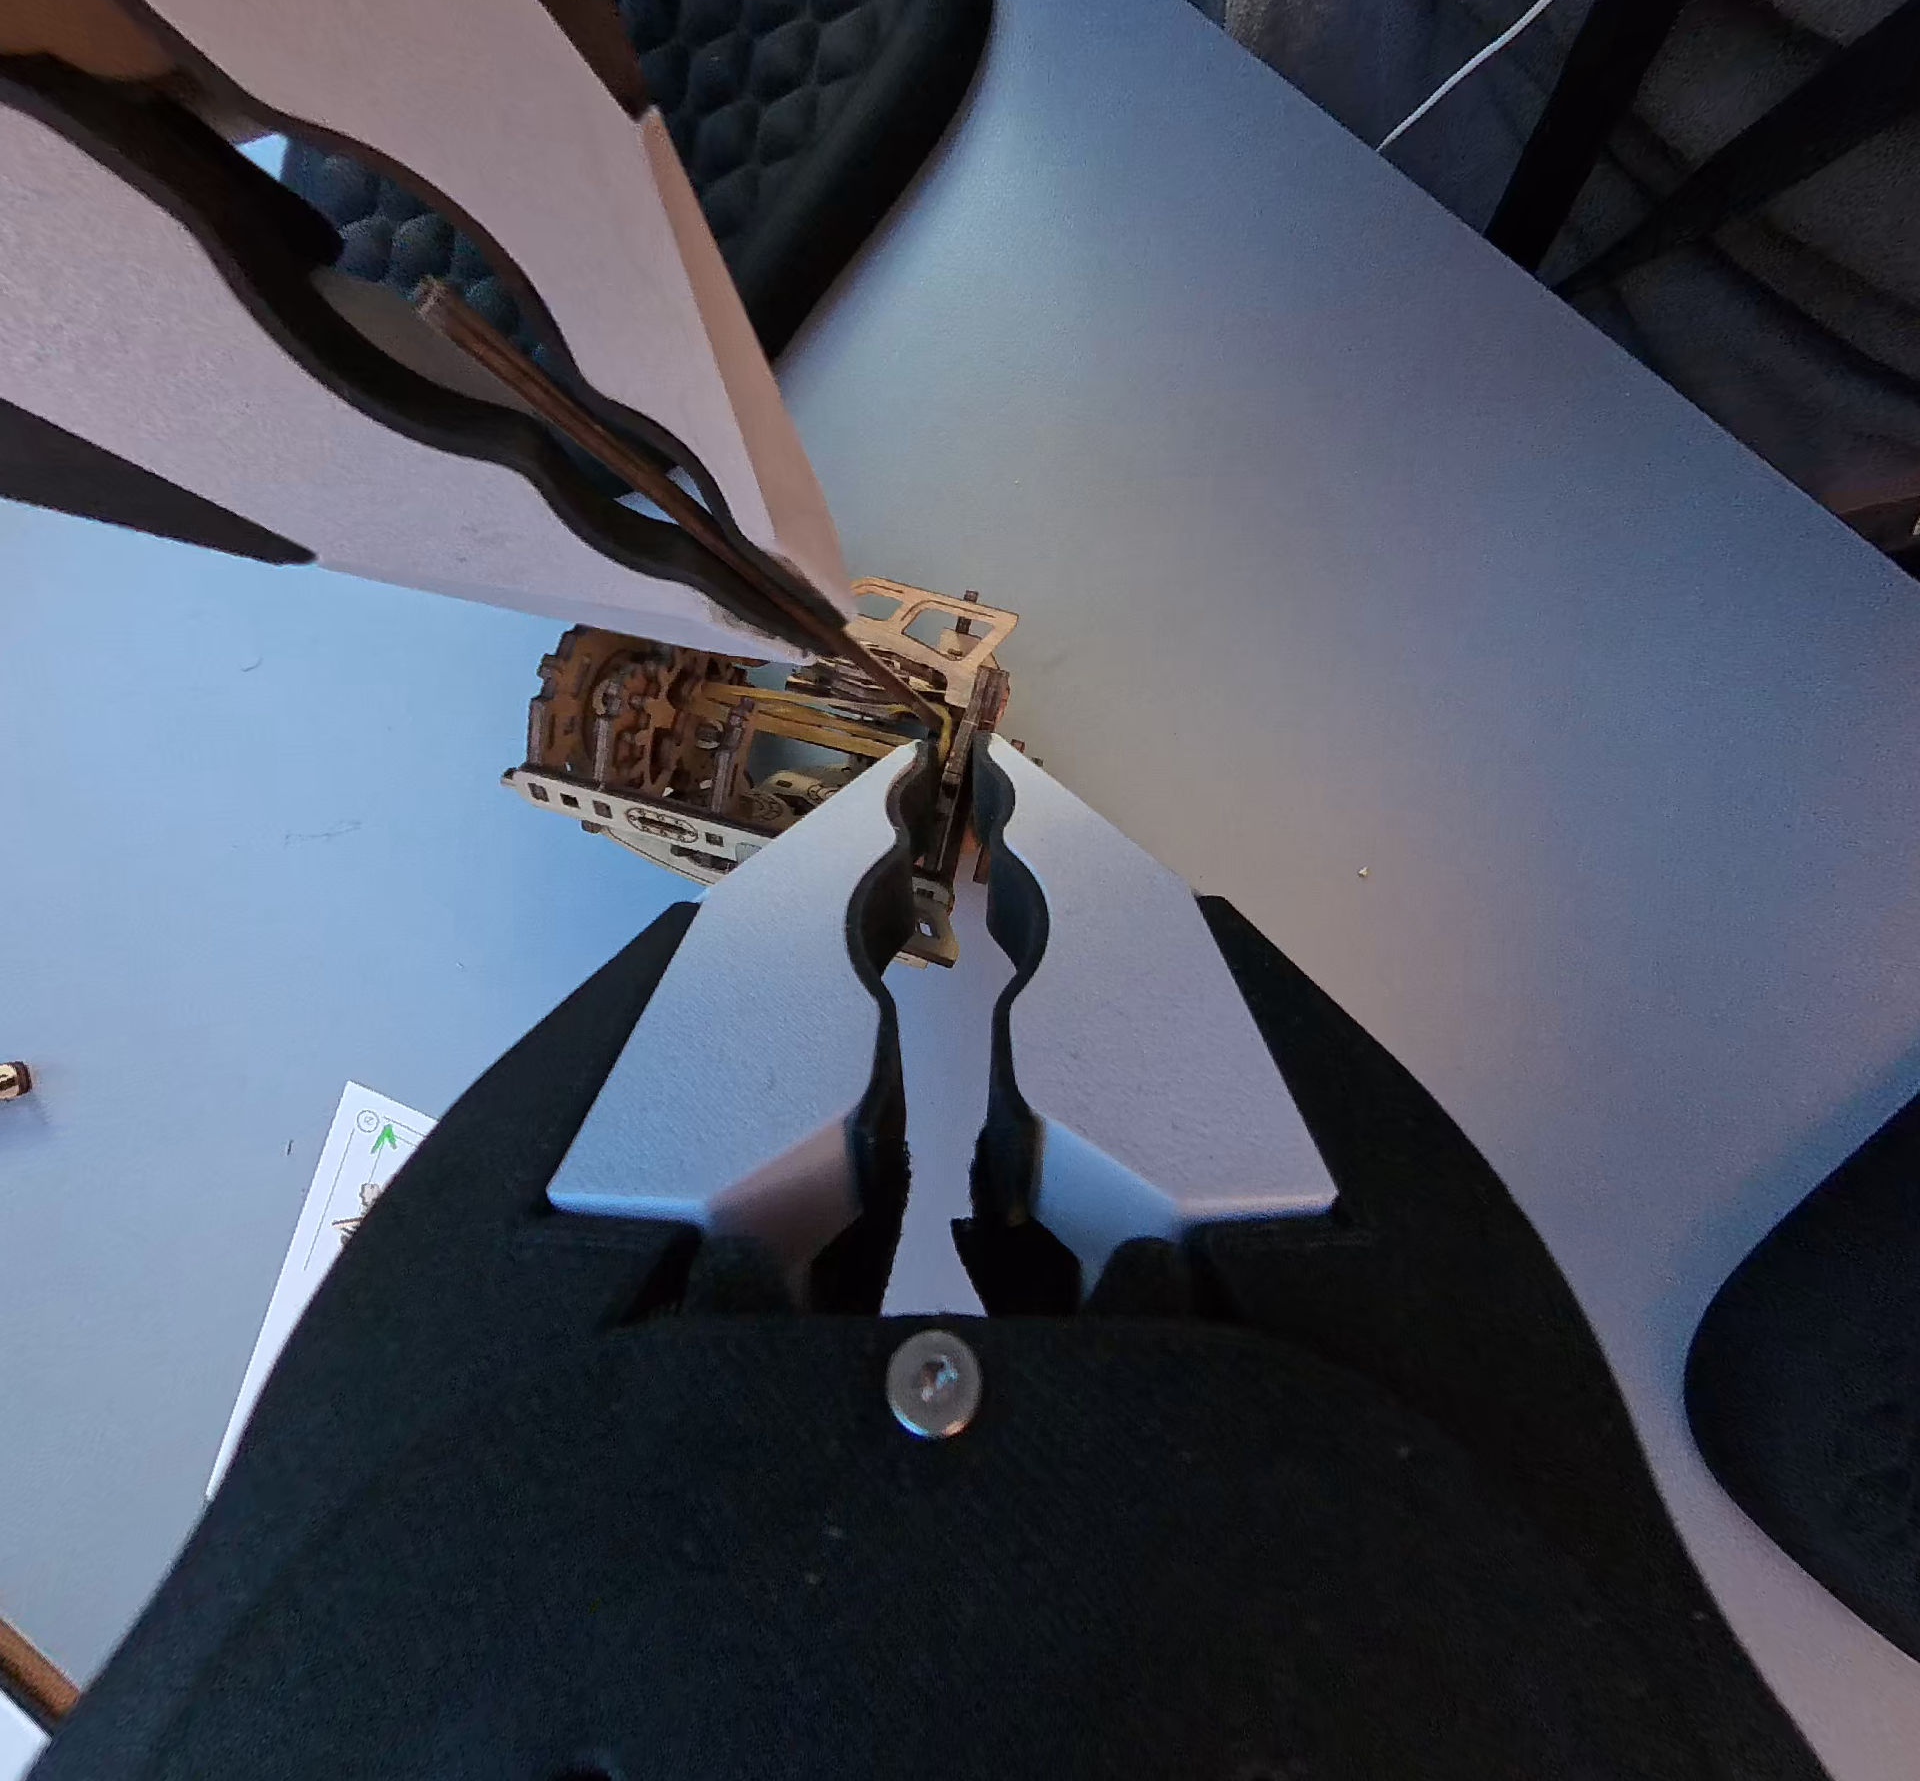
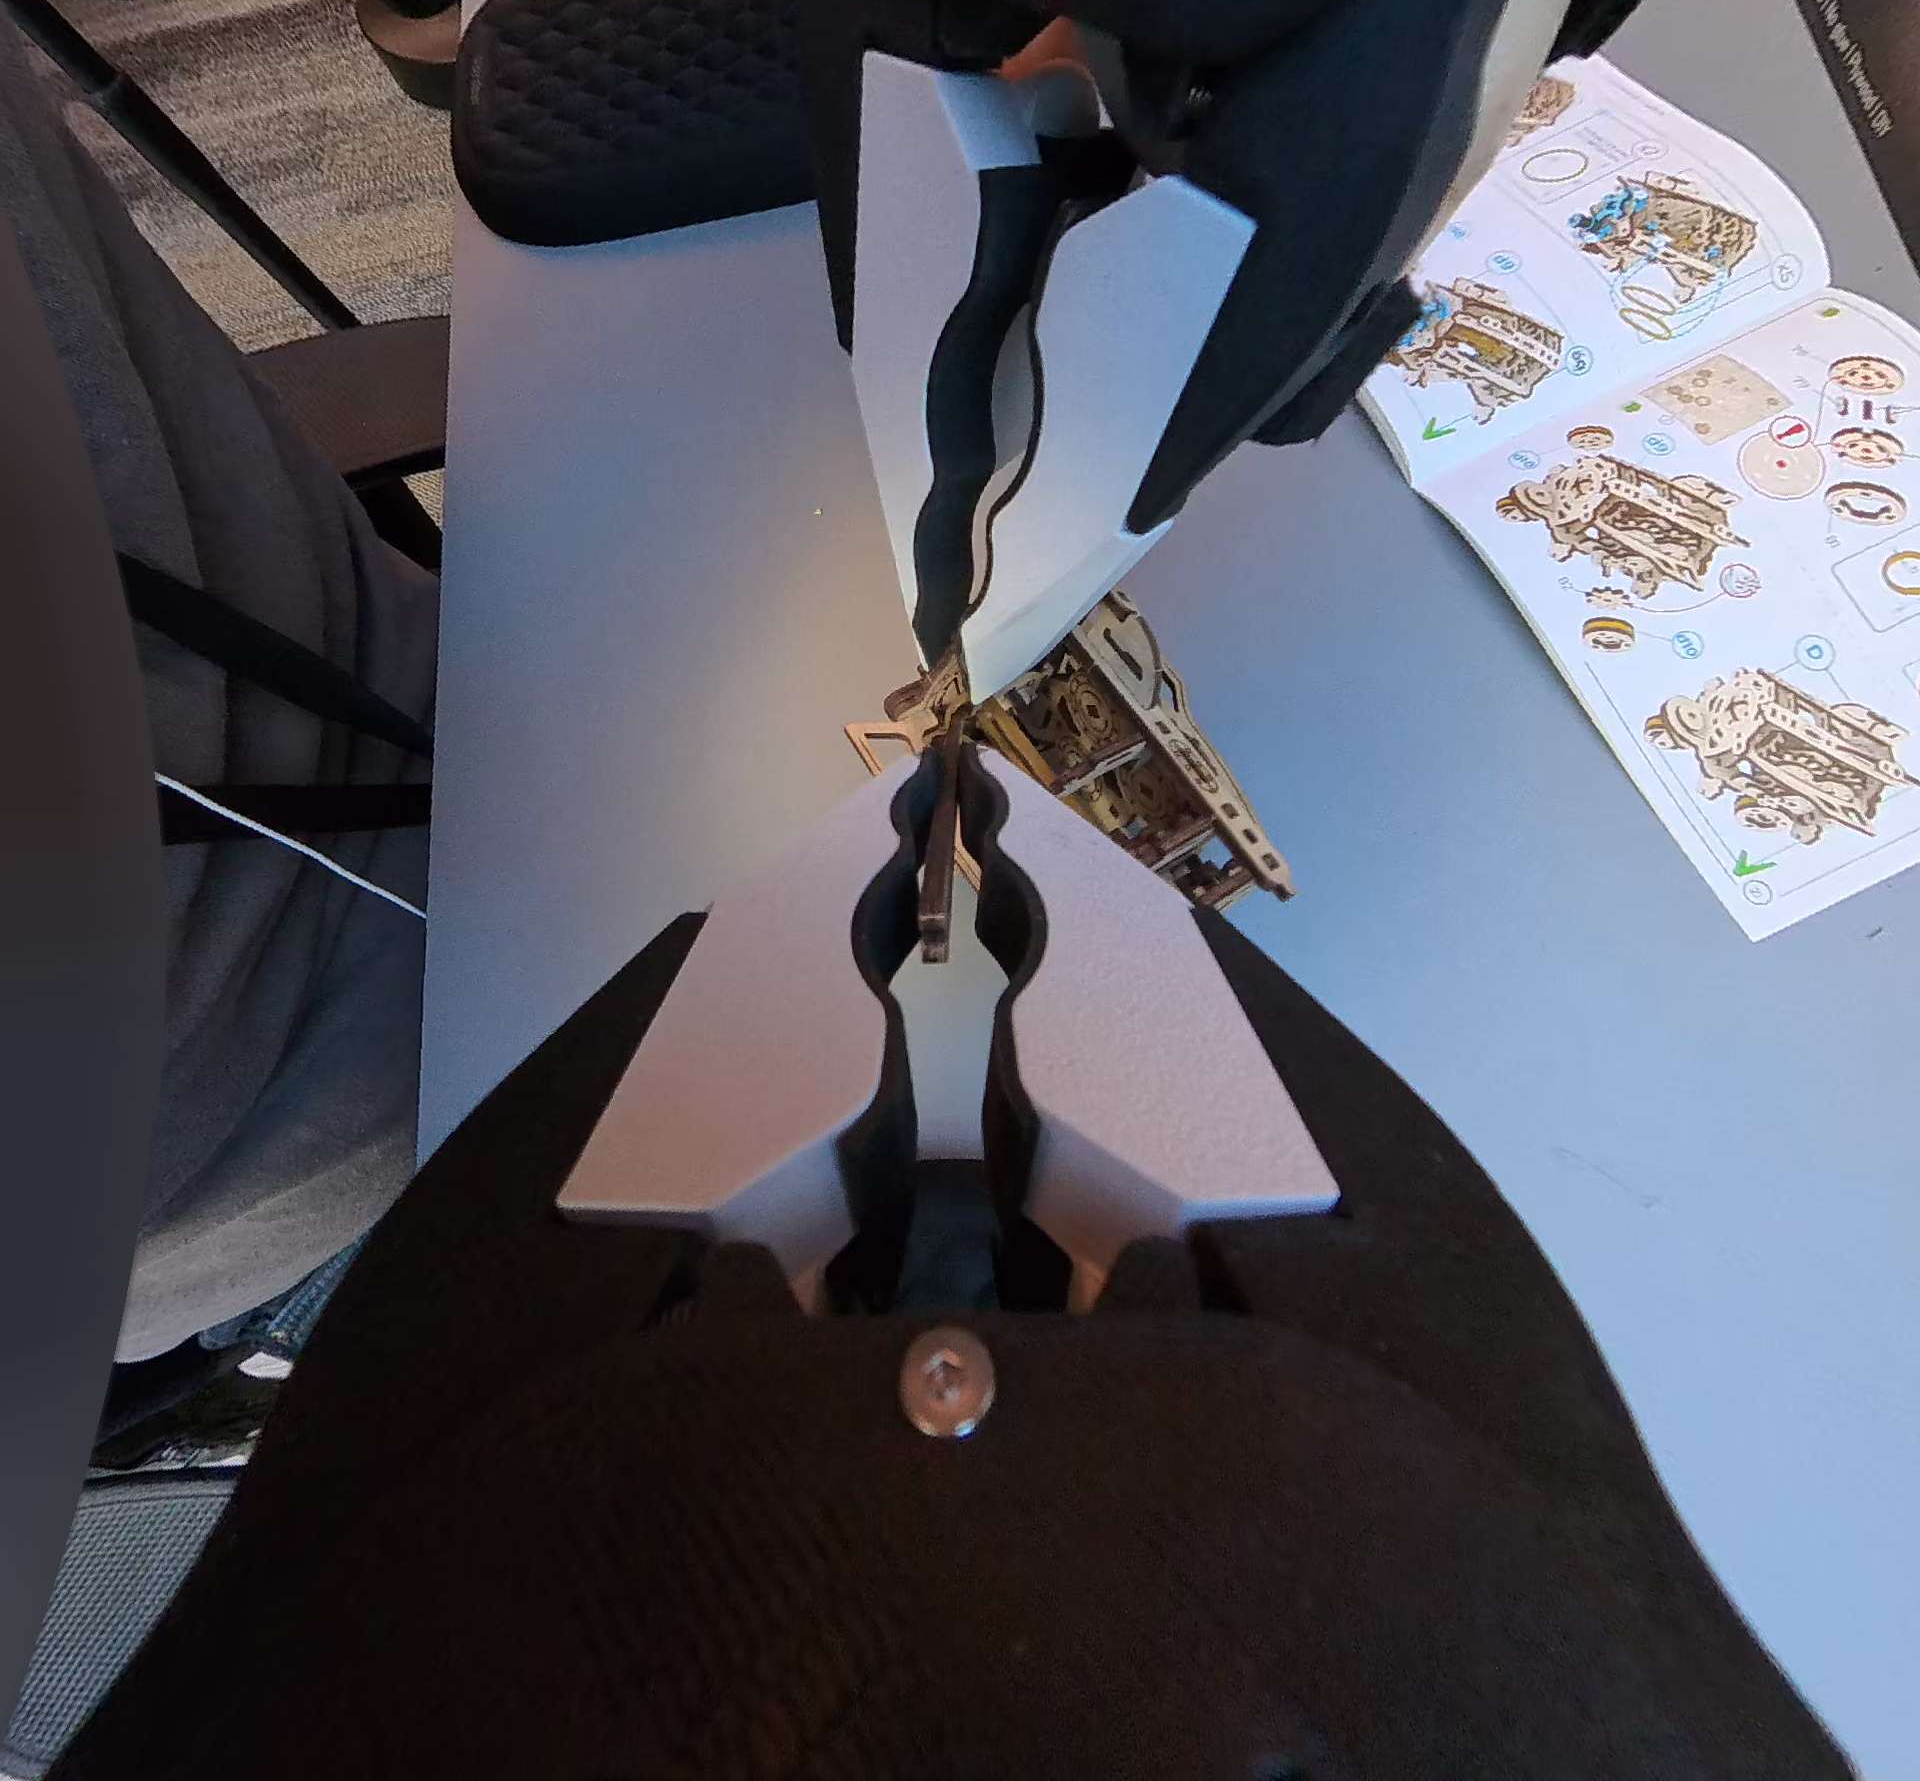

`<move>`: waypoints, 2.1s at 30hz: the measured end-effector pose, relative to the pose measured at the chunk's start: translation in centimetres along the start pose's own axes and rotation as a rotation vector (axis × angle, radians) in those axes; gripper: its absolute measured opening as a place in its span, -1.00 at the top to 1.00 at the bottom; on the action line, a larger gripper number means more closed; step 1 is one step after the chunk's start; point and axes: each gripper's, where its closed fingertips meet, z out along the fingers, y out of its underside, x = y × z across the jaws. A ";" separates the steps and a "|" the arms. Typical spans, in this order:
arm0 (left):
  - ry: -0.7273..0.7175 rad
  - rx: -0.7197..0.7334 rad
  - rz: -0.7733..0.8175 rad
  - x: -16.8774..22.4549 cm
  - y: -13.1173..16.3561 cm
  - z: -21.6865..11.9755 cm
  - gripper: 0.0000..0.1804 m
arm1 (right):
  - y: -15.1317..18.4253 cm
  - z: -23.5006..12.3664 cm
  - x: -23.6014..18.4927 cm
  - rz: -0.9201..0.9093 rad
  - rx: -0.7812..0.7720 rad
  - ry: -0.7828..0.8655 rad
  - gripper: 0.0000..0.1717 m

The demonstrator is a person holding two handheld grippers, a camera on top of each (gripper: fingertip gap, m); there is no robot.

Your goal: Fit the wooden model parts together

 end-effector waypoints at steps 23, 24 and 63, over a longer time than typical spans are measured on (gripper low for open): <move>0.007 0.013 -0.018 0.0 0.2 -0.1 0.96 | 0.2 0.2 -0.1 0.015 0.037 0.119 0.99; 0.007 0.015 -0.020 -0.1 0.2 -0.1 0.96 | 0.2 0.0 0.0 0.050 0.060 0.102 1.00; 0.045 0.064 -0.036 0.2 0.0 -0.2 0.98 | 0.3 0.2 -1.9 -1.010 -0.221 0.278 0.99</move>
